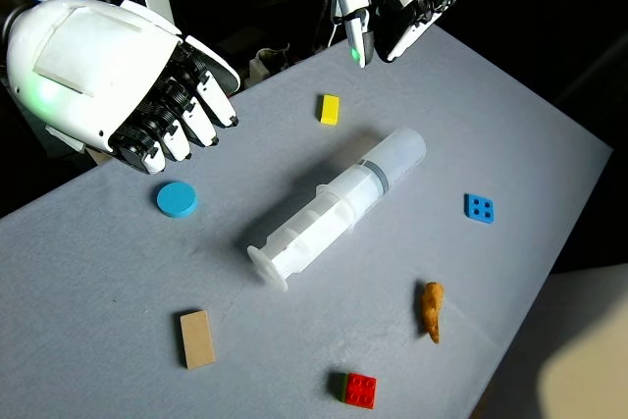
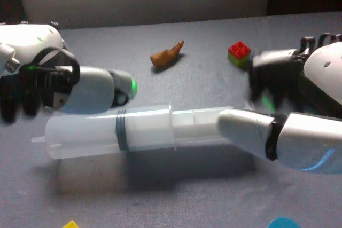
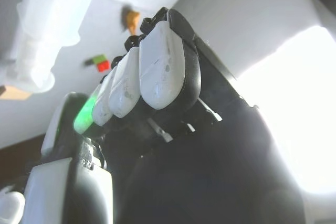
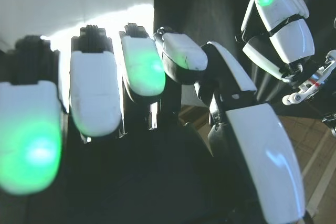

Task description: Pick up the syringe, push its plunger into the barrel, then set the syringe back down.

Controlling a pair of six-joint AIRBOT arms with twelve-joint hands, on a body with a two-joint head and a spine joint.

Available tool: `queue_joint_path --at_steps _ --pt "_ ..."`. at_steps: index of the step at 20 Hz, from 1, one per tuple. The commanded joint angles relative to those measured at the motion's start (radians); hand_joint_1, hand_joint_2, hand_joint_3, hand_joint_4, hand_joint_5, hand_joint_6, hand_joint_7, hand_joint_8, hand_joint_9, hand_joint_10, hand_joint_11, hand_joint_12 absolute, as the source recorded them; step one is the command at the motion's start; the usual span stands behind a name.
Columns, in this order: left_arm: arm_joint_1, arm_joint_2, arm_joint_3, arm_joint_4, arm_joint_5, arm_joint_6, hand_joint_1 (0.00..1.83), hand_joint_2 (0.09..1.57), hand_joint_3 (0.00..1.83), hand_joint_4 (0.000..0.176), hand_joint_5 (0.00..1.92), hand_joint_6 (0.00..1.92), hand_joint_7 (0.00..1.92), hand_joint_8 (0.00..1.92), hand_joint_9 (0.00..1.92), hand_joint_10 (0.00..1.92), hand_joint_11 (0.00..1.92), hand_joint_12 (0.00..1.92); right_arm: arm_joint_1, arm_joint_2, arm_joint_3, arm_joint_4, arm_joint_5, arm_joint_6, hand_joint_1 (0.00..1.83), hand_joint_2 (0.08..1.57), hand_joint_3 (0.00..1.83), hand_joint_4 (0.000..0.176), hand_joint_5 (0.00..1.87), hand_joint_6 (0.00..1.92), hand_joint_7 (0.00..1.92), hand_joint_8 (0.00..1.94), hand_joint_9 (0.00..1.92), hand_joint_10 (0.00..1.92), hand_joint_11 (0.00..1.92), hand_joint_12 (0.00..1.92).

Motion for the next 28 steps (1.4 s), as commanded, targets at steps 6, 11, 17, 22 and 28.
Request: queue_joint_path --at_steps 6,11,17,22,28 --pt "-0.006 -0.001 -0.001 0.094 -0.004 0.0 0.0 1.1 0.01 0.0 0.04 0.0 0.05 0.0 0.05 0.0 0.0 0.0 0.007 0.007 -0.003 -0.059 0.089 0.006 0.01 1.0 0.0 0.0 0.07 0.0 0.08 0.0 0.07 0.0 0.0 0.35" --pt "0.03 -0.021 -0.009 0.16 -0.024 -0.002 0.07 1.06 0.0 0.0 0.08 0.01 0.07 0.01 0.08 0.01 0.02 0.01 0.005 0.006 -0.003 -0.059 0.091 0.013 0.05 1.0 0.0 0.0 0.11 0.0 0.1 0.0 0.08 0.0 0.0 0.38" --pt "0.121 -0.112 -0.009 0.265 -0.018 -0.12 0.55 1.08 0.0 0.0 0.03 0.0 0.02 0.0 0.04 0.0 0.04 0.03 0.004 0.006 -0.003 -0.059 0.093 0.014 0.03 1.03 0.0 0.0 0.12 0.0 0.11 0.0 0.09 0.0 0.0 0.36" --pt "0.187 -0.186 -0.005 0.308 0.036 -0.205 0.8 1.13 0.01 0.0 0.0 0.0 0.0 0.0 0.0 0.0 0.01 0.03 0.003 0.006 -0.003 -0.059 0.097 0.017 0.07 1.03 0.0 0.0 0.09 0.0 0.08 0.0 0.05 0.0 0.0 0.3" --pt "0.3 -0.281 0.027 0.383 0.104 -0.333 0.74 1.17 0.0 0.0 0.0 0.0 0.0 0.0 0.0 0.0 0.0 0.02 0.003 0.006 -0.003 -0.059 0.098 0.02 0.06 1.04 0.0 0.0 0.09 0.0 0.09 0.0 0.07 0.0 0.0 0.36"
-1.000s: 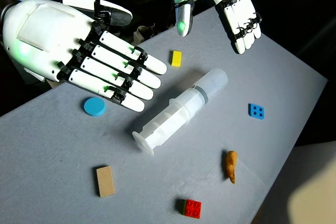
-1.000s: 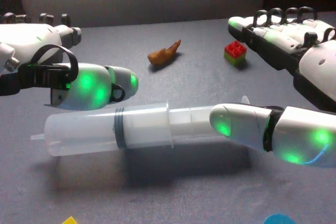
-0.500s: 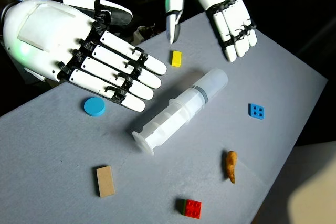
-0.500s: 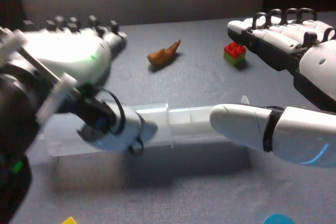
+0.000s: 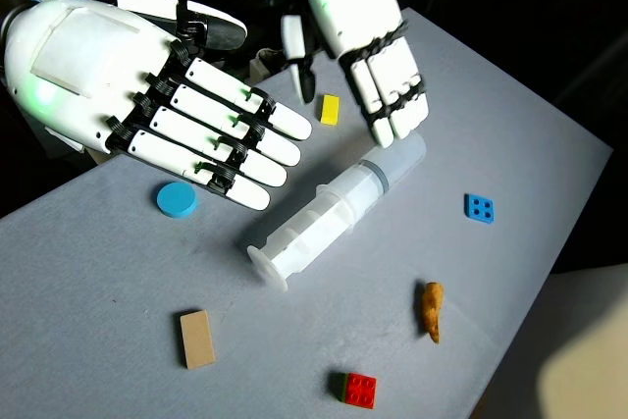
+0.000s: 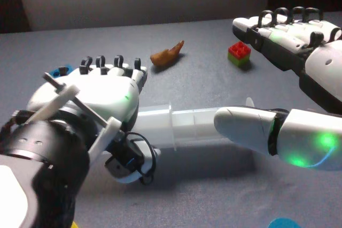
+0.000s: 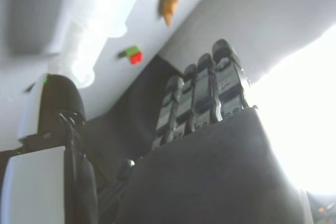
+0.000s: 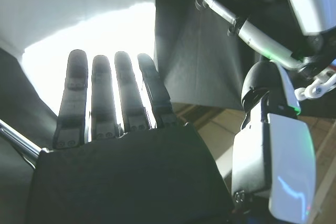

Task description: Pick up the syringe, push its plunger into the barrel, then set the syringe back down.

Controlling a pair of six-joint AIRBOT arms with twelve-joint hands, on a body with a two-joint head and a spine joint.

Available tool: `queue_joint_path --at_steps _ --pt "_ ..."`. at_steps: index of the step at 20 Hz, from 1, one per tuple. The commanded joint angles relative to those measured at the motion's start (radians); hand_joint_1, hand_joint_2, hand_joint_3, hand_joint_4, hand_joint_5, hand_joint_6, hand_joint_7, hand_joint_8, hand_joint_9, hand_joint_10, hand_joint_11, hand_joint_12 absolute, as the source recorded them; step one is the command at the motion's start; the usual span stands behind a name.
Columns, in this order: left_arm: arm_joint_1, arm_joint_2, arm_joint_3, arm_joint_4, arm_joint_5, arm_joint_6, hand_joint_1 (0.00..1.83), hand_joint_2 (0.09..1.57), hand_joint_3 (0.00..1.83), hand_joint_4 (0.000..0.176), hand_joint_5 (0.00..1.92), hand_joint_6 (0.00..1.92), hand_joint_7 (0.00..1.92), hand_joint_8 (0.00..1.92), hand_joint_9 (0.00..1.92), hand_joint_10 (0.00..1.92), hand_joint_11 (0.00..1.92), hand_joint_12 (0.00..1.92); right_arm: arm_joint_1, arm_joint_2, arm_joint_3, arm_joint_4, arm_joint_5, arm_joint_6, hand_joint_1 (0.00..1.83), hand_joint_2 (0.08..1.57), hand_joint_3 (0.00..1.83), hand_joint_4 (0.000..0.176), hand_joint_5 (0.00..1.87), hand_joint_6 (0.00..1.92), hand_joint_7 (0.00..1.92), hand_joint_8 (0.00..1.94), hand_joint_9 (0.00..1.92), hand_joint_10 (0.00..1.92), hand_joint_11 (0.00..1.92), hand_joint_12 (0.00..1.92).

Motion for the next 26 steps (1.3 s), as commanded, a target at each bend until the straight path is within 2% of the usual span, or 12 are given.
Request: queue_joint_path --at_steps 1,2,3,4,5,11,12,13,15,16,20,26 --pt "0.012 -0.018 0.012 0.123 0.02 -0.021 0.71 1.16 0.0 0.0 0.0 0.0 0.0 0.0 0.0 0.0 0.0 0.0 0.003 0.006 -0.004 -0.06 0.089 0.01 0.07 1.03 0.0 0.0 0.1 0.0 0.1 0.0 0.08 0.0 0.0 0.4" --pt "0.027 -0.031 0.02 0.135 0.02 -0.033 0.73 1.14 0.0 0.0 0.0 0.0 0.0 0.0 0.0 0.0 0.0 0.0 0.002 0.006 -0.004 -0.06 0.09 0.01 0.07 1.04 0.0 0.0 0.1 0.0 0.1 0.0 0.09 0.01 0.0 0.41" --pt "0.047 -0.046 0.031 0.151 0.02 -0.054 0.65 1.15 0.0 0.0 0.0 0.0 0.0 0.0 0.0 0.0 0.0 0.0 0.002 0.006 -0.004 -0.06 0.091 0.01 0.09 1.03 0.0 0.0 0.11 0.0 0.1 0.0 0.09 0.01 0.0 0.41" --pt "0.061 -0.059 0.04 0.167 0.02 -0.065 0.74 1.13 0.0 0.0 0.0 0.0 0.0 0.0 0.0 0.0 0.0 0.0 0.002 0.006 -0.004 -0.06 0.091 0.01 0.1 1.03 0.0 0.0 0.1 0.0 0.1 0.0 0.09 0.0 0.0 0.39" --pt "0.072 -0.068 0.048 0.176 0.017 -0.071 0.74 1.12 0.0 0.0 0.0 0.0 0.0 0.0 0.0 0.0 0.0 0.0 0.002 0.006 -0.004 -0.06 0.091 0.01 0.09 1.03 0.0 0.0 0.09 0.0 0.09 0.0 0.08 0.0 0.0 0.33" --pt "0.157 -0.116 0.102 0.234 -0.011 -0.119 0.69 1.12 0.0 0.0 0.0 0.0 0.0 0.0 0.0 0.0 0.0 0.0 0.002 0.006 -0.004 -0.06 0.091 0.012 0.1 1.02 0.0 0.0 0.13 0.0 0.12 0.0 0.1 0.0 0.0 0.46" --pt "0.172 -0.121 0.116 0.239 -0.019 -0.126 0.62 1.14 0.01 0.0 0.0 0.0 0.0 0.0 0.0 0.0 0.0 0.0 0.002 0.006 -0.004 -0.06 0.092 0.013 0.09 1.03 0.0 0.0 0.1 0.0 0.1 0.0 0.08 0.0 0.0 0.42" --pt "0.181 -0.124 0.133 0.24 -0.028 -0.126 0.66 1.13 0.0 0.0 0.0 0.0 0.0 0.0 0.0 0.0 0.0 0.0 0.001 0.006 -0.004 -0.06 0.092 0.013 0.08 1.03 0.0 0.0 0.11 0.0 0.11 0.01 0.09 0.01 0.0 0.42" --pt "0.189 -0.126 0.156 0.241 -0.043 -0.131 0.66 1.13 0.0 0.0 0.0 0.0 0.0 0.0 0.0 0.0 0.0 0.0 0.001 0.006 -0.004 -0.06 0.092 0.014 0.08 1.04 0.0 0.0 0.11 0.0 0.11 0.0 0.09 0.0 0.0 0.39" --pt "0.192 -0.126 0.167 0.242 -0.05 -0.132 0.75 1.11 0.0 0.0 0.0 0.0 0.0 0.0 0.0 0.0 0.0 0.0 0.001 0.006 -0.004 -0.06 0.092 0.014 0.12 1.03 0.0 0.0 0.12 0.0 0.12 0.0 0.09 0.0 0.0 0.41" --pt "0.205 -0.126 0.207 0.243 -0.081 -0.137 0.7 1.12 0.0 0.0 0.0 0.0 0.0 0.0 0.0 0.0 0.0 0.0 0.001 0.006 -0.004 -0.06 0.092 0.016 0.09 1.04 0.0 0.0 0.08 0.0 0.08 0.0 0.06 0.0 0.0 0.37" --pt "0.232 -0.128 0.25 0.253 -0.111 -0.156 0.65 1.14 0.01 0.0 0.0 0.0 0.0 0.0 0.0 0.0 0.0 0.0 0.0 0.006 -0.004 -0.06 0.092 0.019 0.08 1.03 0.0 0.0 0.1 0.0 0.1 0.0 0.08 0.0 0.0 0.42"
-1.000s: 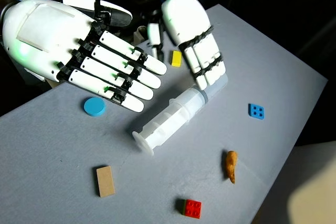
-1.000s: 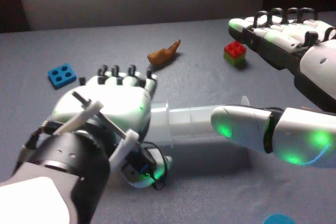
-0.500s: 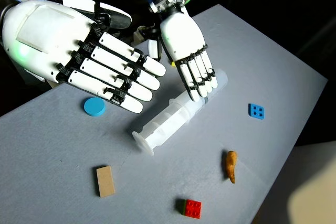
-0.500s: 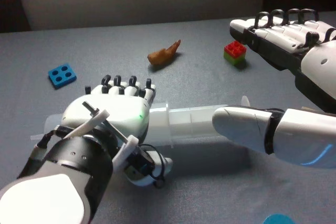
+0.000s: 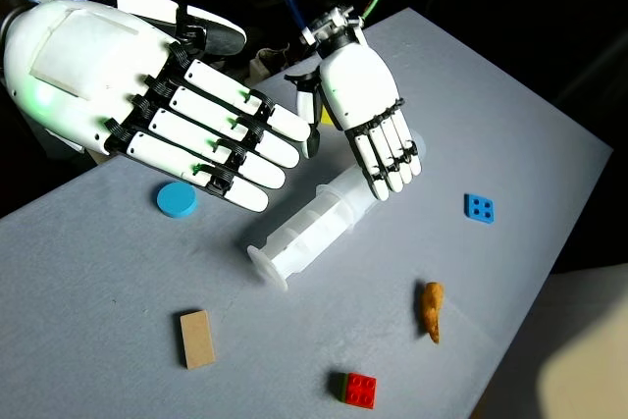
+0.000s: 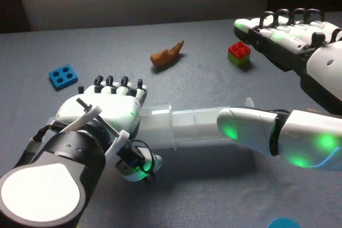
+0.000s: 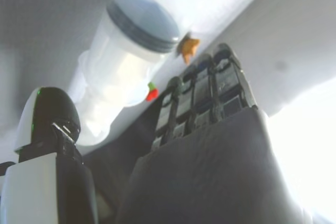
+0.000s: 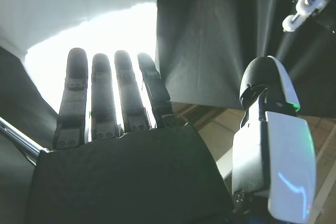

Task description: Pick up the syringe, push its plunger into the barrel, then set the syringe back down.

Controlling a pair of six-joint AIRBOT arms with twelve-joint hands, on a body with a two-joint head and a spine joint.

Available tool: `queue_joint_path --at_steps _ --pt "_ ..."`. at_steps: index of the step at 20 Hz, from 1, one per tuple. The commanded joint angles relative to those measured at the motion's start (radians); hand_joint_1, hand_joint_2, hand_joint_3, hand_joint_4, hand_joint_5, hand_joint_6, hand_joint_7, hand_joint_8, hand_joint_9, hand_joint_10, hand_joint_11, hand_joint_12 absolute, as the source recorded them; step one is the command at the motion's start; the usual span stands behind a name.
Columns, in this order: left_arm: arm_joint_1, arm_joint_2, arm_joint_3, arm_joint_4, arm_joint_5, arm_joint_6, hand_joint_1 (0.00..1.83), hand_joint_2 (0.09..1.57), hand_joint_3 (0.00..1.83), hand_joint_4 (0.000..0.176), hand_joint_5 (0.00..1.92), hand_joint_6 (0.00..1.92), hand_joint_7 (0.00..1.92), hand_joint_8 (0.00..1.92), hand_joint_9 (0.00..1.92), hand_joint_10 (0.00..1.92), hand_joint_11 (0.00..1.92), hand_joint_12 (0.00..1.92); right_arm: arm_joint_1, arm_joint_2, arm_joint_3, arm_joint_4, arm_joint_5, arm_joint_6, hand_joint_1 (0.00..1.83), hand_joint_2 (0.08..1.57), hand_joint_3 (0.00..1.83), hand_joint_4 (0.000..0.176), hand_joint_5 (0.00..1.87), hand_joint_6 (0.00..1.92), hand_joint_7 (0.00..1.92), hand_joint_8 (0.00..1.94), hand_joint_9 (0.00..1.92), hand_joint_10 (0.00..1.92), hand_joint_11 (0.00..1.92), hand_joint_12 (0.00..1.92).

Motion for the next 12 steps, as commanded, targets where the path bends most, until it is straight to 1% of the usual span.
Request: queue_joint_path --at_steps 1,2,3,4,6,7,8,9,11,12 --pt "0.002 -0.005 0.009 0.09 0.026 -0.001 0.72 1.12 0.0 0.0 0.0 0.0 0.0 0.0 0.0 0.0 0.0 0.0 0.006 0.006 -0.004 -0.06 0.085 0.009 0.06 1.04 0.0 0.0 0.1 0.0 0.1 0.0 0.07 0.0 0.0 0.37" --pt "0.004 -0.005 0.016 0.091 0.018 -0.001 0.72 1.12 0.0 0.0 0.0 0.0 0.0 0.0 0.0 0.0 0.0 0.0 0.006 0.006 -0.004 -0.06 0.085 0.009 0.06 1.04 0.0 0.0 0.1 0.0 0.1 0.0 0.07 0.0 0.0 0.37" --pt "0.011 -0.005 0.028 0.093 0.005 -0.001 0.7 1.12 0.0 0.0 0.0 0.0 0.0 0.0 0.0 0.0 0.0 0.0 0.006 0.006 -0.004 -0.06 0.085 0.009 0.04 1.03 0.0 0.0 0.1 0.0 0.1 0.0 0.08 0.0 0.0 0.32" --pt "0.015 -0.005 0.034 0.094 -0.001 -0.002 0.74 1.1 0.0 0.0 0.0 0.0 0.0 0.0 0.0 0.0 0.0 0.0 0.006 0.006 -0.004 -0.06 0.085 0.009 0.03 1.04 0.0 0.0 0.11 0.0 0.11 0.0 0.09 0.01 0.0 0.33" --pt "0.026 -0.005 0.048 0.104 -0.009 -0.017 0.71 1.12 0.0 0.0 0.0 0.0 0.0 0.0 0.0 0.0 0.0 0.0 0.006 0.006 -0.004 -0.06 0.085 0.01 0.04 1.03 0.0 0.0 0.12 0.0 0.12 0.0 0.09 0.0 0.0 0.35" --pt "0.032 -0.006 0.053 0.108 -0.013 -0.024 0.65 1.14 0.01 0.0 0.0 0.0 0.0 0.0 0.0 0.0 0.0 0.0 0.005 0.006 -0.004 -0.06 0.085 0.01 0.02 1.02 0.0 0.0 0.12 0.0 0.13 0.0 0.11 0.0 0.0 0.38" --pt "0.036 -0.007 0.06 0.112 -0.017 -0.029 0.64 1.14 0.01 0.0 0.0 0.0 0.0 0.0 0.0 0.0 0.0 0.0 0.005 0.006 -0.005 -0.06 0.085 0.01 0.0 1.03 0.0 0.0 0.1 0.0 0.12 0.0 0.1 0.0 0.0 0.35" --pt "0.039 -0.009 0.066 0.116 -0.023 -0.03 0.68 1.12 0.0 0.0 0.0 0.0 0.0 0.0 0.0 0.0 0.0 0.0 0.005 0.006 -0.005 -0.06 0.085 0.01 0.0 1.04 0.0 0.0 0.09 0.0 0.11 0.0 0.09 0.0 0.0 0.31" --pt "0.044 -0.016 0.081 0.123 -0.036 -0.03 0.7 1.11 0.0 0.0 0.0 0.0 0.0 0.0 0.0 0.0 0.01 0.0 0.005 0.006 -0.005 -0.06 0.086 0.011 0.01 1.04 0.0 0.0 0.09 0.0 0.11 0.0 0.1 0.0 0.0 0.35" --pt "0.047 -0.021 0.091 0.124 -0.046 -0.03 0.68 1.12 0.0 0.0 0.0 0.0 0.0 0.0 0.0 0.0 0.0 0.0 0.005 0.006 -0.005 -0.06 0.086 0.011 0.0 1.05 0.0 0.0 0.08 0.0 0.11 0.0 0.09 0.0 0.0 0.33"
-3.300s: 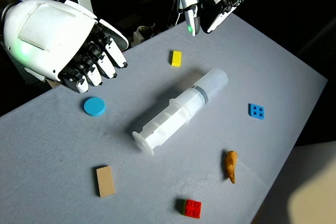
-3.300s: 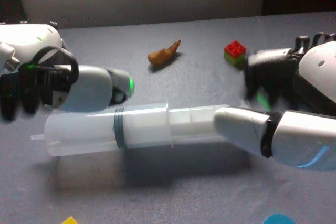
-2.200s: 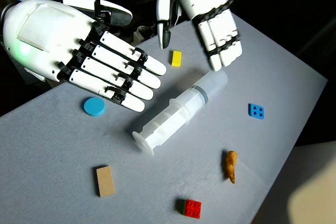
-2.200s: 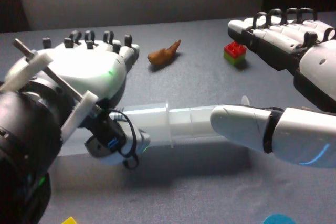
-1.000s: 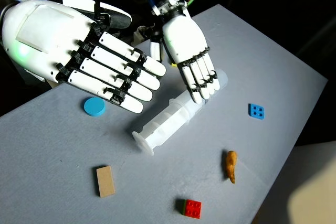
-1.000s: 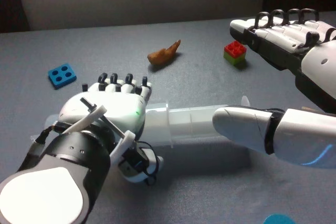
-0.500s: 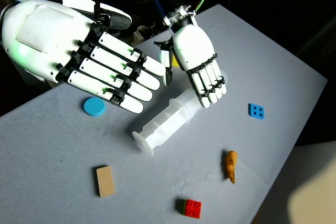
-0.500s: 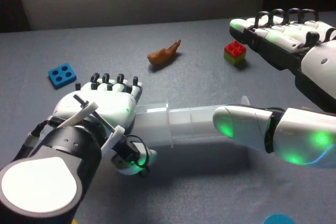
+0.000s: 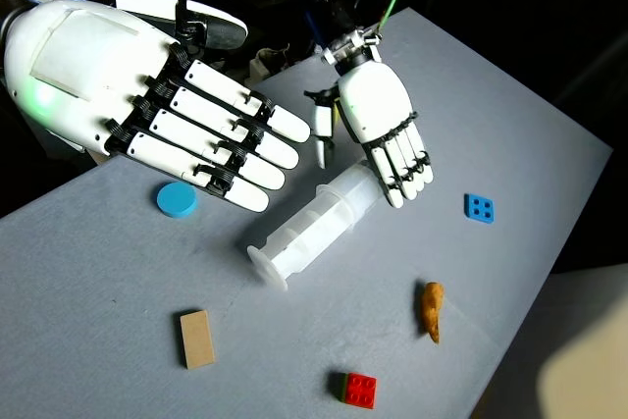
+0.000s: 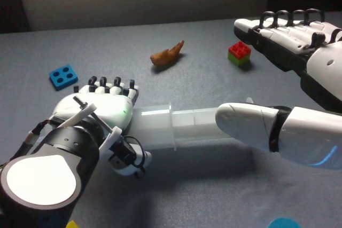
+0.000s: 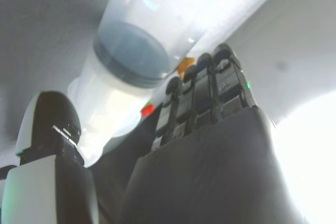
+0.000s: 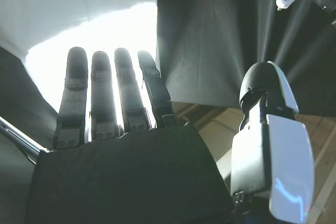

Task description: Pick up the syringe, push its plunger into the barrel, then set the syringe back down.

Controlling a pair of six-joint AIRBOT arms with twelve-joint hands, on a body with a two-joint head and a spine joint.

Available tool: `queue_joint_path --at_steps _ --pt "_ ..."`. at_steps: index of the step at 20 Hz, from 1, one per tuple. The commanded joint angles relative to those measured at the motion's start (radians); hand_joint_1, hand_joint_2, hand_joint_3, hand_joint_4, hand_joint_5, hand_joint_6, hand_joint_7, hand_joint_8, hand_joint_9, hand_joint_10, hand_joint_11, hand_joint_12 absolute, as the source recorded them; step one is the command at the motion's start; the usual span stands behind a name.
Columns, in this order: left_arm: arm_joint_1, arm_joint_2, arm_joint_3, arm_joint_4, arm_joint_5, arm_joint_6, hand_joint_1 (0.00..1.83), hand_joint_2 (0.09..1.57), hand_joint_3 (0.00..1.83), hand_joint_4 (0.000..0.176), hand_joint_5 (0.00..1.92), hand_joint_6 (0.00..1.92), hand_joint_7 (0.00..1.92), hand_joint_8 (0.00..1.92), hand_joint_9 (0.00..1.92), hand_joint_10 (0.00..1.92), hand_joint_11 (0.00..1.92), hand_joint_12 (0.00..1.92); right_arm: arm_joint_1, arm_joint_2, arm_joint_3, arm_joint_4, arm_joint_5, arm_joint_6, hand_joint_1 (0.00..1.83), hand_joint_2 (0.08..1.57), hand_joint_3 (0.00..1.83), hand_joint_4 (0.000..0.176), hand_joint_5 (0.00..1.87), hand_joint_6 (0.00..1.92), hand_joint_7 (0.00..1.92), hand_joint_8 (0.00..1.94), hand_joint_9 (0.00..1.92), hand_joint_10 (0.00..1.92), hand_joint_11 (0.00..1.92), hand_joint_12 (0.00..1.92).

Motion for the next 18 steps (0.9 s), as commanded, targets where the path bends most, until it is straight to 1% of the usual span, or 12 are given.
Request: queue_joint_path --at_steps 1,2,3,5,7,9,11,12,13,15,17,18 --pt "0.001 -0.006 0.01 0.082 0.025 -0.001 0.68 1.13 0.0 0.0 0.0 0.0 0.0 0.0 0.0 0.0 0.0 0.0 0.005 0.006 -0.004 -0.06 0.086 0.007 0.0 1.05 0.0 0.0 0.08 0.0 0.11 0.0 0.08 0.0 0.0 0.32" --pt "0.002 -0.011 0.017 0.089 0.018 -0.001 0.62 1.15 0.01 0.0 0.0 0.0 0.0 0.0 0.0 0.0 0.0 0.0 0.005 0.006 -0.004 -0.061 0.086 0.007 0.02 1.04 0.0 0.0 0.11 0.01 0.13 0.0 0.1 0.0 0.0 0.34" --pt "0.004 -0.016 0.025 0.091 0.01 -0.001 0.64 1.16 0.01 0.0 0.0 0.0 0.0 0.0 0.0 0.0 0.0 0.0 0.005 0.006 -0.004 -0.061 0.086 0.007 0.03 1.04 0.0 0.0 0.12 0.01 0.14 0.0 0.11 0.0 0.0 0.37" --pt "0.006 -0.025 0.035 0.093 0.007 -0.001 0.66 1.14 0.0 0.0 0.0 0.0 0.0 0.0 0.0 0.0 0.0 0.0 0.005 0.006 -0.004 -0.061 0.087 0.007 0.02 1.05 0.0 0.0 0.09 0.0 0.11 0.0 0.09 0.0 0.0 0.29" --pt "0.009 -0.033 0.044 0.098 -0.001 -0.001 0.68 1.14 0.0 0.0 0.0 0.0 0.0 0.0 0.0 0.0 0.0 0.0 0.004 0.006 -0.005 -0.061 0.087 0.007 0.04 1.03 0.0 0.0 0.13 0.01 0.14 0.01 0.13 0.01 0.0 0.37" --pt "0.015 -0.039 0.05 0.104 -0.007 -0.001 0.62 1.16 0.01 0.0 0.0 0.0 0.0 0.0 0.0 0.0 0.0 0.0 0.004 0.006 -0.005 -0.061 0.088 0.008 0.03 1.04 0.0 0.0 0.16 0.01 0.17 0.0 0.14 0.0 0.0 0.34" --pt "0.022 -0.042 0.056 0.106 -0.009 -0.002 0.55 1.19 0.02 0.0 0.0 0.0 0.0 0.0 0.0 0.0 0.0 0.0 0.004 0.006 -0.005 -0.061 0.09 0.008 0.02 1.03 0.0 0.0 0.15 0.0 0.16 0.0 0.14 0.0 0.0 0.39" --pt "0.026 -0.044 0.059 0.109 -0.011 -0.009 0.64 1.16 0.0 0.0 0.01 0.0 0.0 0.0 0.0 0.0 0.0 0.0 0.004 0.006 -0.005 -0.061 0.09 0.008 0.02 1.03 0.0 0.0 0.16 0.0 0.17 0.0 0.16 0.0 0.0 0.45" --pt "0.031 -0.046 0.063 0.116 -0.013 -0.019 0.67 1.15 0.0 0.0 0.01 0.0 0.0 0.0 0.0 0.0 0.0 0.0 0.004 0.006 -0.005 -0.061 0.09 0.009 0.03 1.02 0.0 0.0 0.17 0.01 0.18 0.0 0.17 0.01 0.0 0.49" --pt "0.041 -0.048 0.068 0.12 -0.014 -0.026 0.65 1.15 0.0 0.0 0.0 0.0 0.0 0.0 0.0 0.0 0.0 0.0 0.003 0.005 -0.005 -0.061 0.09 0.009 0.03 1.02 0.0 0.0 0.16 0.0 0.16 0.0 0.15 0.0 0.0 0.51" --pt "0.051 -0.05 0.073 0.133 -0.015 -0.045 0.73 1.14 0.0 0.0 0.01 0.0 0.0 0.0 0.0 0.0 0.0 0.0 0.003 0.005 -0.005 -0.061 0.091 0.01 0.02 1.02 0.0 0.0 0.16 0.0 0.17 0.0 0.16 0.0 0.0 0.52" --pt "0.054 -0.051 0.075 0.136 -0.017 -0.046 0.71 1.15 0.0 0.0 0.01 0.0 0.0 0.0 0.0 0.0 0.0 0.0 0.003 0.005 -0.005 -0.061 0.091 0.01 0.01 1.02 0.0 0.0 0.15 0.0 0.16 0.0 0.15 0.0 0.0 0.52"
